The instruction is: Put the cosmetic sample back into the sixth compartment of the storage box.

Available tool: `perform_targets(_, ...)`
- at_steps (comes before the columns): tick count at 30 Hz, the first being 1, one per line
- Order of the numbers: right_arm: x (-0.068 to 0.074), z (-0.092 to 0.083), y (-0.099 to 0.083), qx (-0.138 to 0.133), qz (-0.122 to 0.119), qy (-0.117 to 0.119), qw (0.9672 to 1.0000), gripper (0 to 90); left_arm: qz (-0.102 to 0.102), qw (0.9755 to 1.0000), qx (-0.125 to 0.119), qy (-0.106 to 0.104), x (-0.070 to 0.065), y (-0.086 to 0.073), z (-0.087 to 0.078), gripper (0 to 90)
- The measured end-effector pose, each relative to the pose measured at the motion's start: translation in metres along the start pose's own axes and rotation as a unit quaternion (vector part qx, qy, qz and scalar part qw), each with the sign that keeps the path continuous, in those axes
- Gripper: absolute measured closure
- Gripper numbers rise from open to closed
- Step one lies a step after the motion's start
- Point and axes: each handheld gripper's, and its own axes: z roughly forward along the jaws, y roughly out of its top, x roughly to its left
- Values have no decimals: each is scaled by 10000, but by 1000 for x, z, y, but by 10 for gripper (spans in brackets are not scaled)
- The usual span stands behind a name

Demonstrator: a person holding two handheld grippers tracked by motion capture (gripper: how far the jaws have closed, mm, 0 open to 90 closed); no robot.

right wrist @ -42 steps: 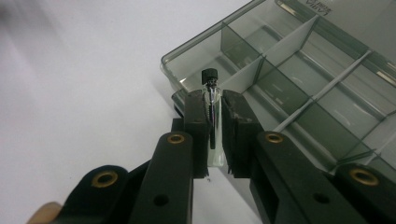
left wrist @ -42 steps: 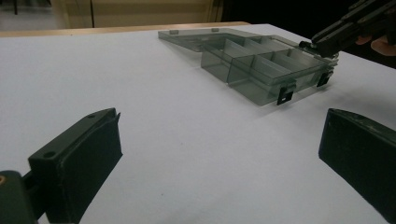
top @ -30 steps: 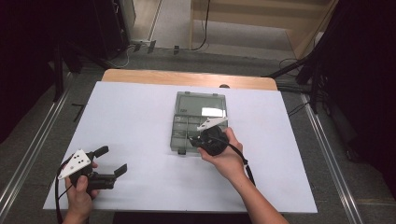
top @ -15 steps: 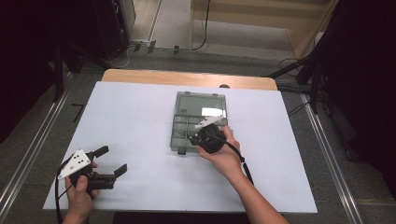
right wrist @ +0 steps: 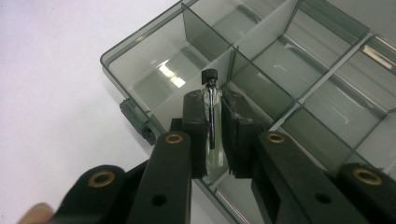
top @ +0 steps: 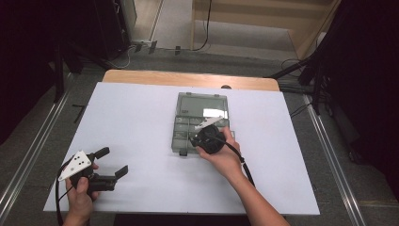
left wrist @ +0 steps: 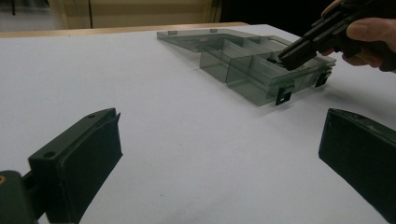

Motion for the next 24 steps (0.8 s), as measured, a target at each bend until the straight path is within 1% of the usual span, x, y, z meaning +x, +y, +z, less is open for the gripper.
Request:
perform_targets(2, -2, -1, 0, -42, -26, 56, 10000, 716, 10, 10000, 0, 0, 0, 0, 0, 0)
perform_targets(3, -2, -3, 0, -41, 58, 86, 9999, 679, 7, 10000, 1, 2, 0, 0, 0, 0)
perform_targets(4, -2, -4, 0, -68, 70, 97, 9999, 652, 9, 10000, 1, 5, 0, 0, 0, 0)
perform_targets(5, -3, -5, 0, -135, 43, 122, 9998, 609, 9, 10000, 2, 7, 0, 0, 0, 0)
perform_targets(8, -5, -9, 1, -269, 100, 198, 9994, 487, 12, 10000, 14, 19, 0, 0, 0, 0)
perform_targets(9, -5, -10, 1, -325, 190, 264, 9989, 436, 14, 10000, 17, 19, 0, 0, 0, 0)
perform_targets(11, -7, -13, 0, -377, 288, 367, 9982, 379, 8, 10000, 5, 21, 0, 0, 1, 0)
perform_targets(14, -8, -16, -1, -434, 324, 434, 9976, 290, 9, 10000, 11, 22, -1, 0, 1, 0)
perform_targets(15, -8, -17, -1, -457, 289, 425, 9976, 251, 20, 10000, 21, 24, -1, 0, 1, 0)
perform_targets(17, -10, -19, -2, -494, 322, 466, 9972, 214, 25, 10000, 24, 30, -1, 0, 1, 0)
perform_targets(19, -10, -22, -3, -558, 364, 409, 9969, 167, 40, 10000, 37, 33, -1, 0, 1, 0)
perform_targets(21, -11, -24, -4, -613, 377, 431, 9965, 106, 27, 10000, 19, 29, 0, 0, 1, 0)
perform_targets(22, -12, -25, -5, -639, 403, 409, 9963, 75, 13, 10000, 15, 38, 1, 1, 1, 0)
perform_targets(23, -12, -26, -5, -658, 424, 364, 9963, 18, 0, 10000, 13, 39, 1, 1, 1, 0)
perform_targets(24, -13, -26, -6, -676, 454, 324, 9962, 0, 3, 10000, 12, 43, 1, 1, 1, 0)
